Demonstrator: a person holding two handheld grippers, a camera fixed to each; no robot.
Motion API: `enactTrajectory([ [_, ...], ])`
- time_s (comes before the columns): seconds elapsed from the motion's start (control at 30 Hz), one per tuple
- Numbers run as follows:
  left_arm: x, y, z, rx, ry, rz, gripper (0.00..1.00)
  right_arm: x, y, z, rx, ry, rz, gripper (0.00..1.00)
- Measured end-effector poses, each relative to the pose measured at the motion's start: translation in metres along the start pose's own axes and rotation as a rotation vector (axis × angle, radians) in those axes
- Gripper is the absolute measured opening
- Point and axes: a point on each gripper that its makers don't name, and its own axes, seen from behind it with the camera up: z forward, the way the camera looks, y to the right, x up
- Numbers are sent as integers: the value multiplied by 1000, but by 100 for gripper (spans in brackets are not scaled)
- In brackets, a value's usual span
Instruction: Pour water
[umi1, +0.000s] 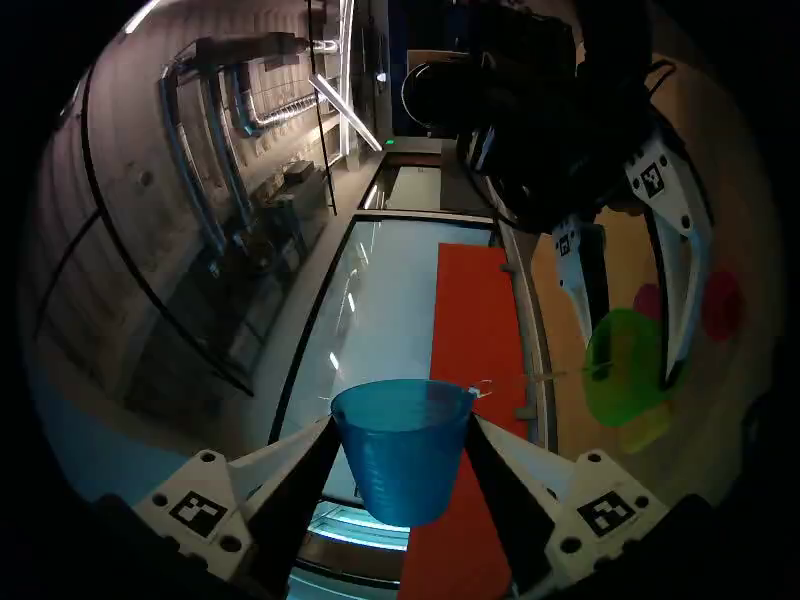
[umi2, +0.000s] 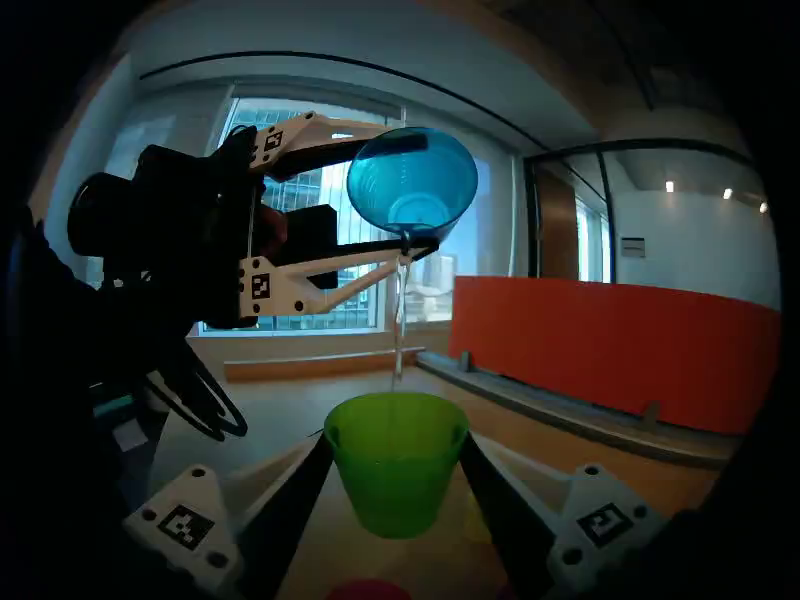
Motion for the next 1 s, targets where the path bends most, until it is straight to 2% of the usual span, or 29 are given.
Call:
enactTrajectory([
  [0.5,1,-4,4,1,0,46,85,3,0,-1,2,8,0,90],
  [1.0,8,1,-3,-2,1,98,85,6,-1,-1,1,10,-4,90],
])
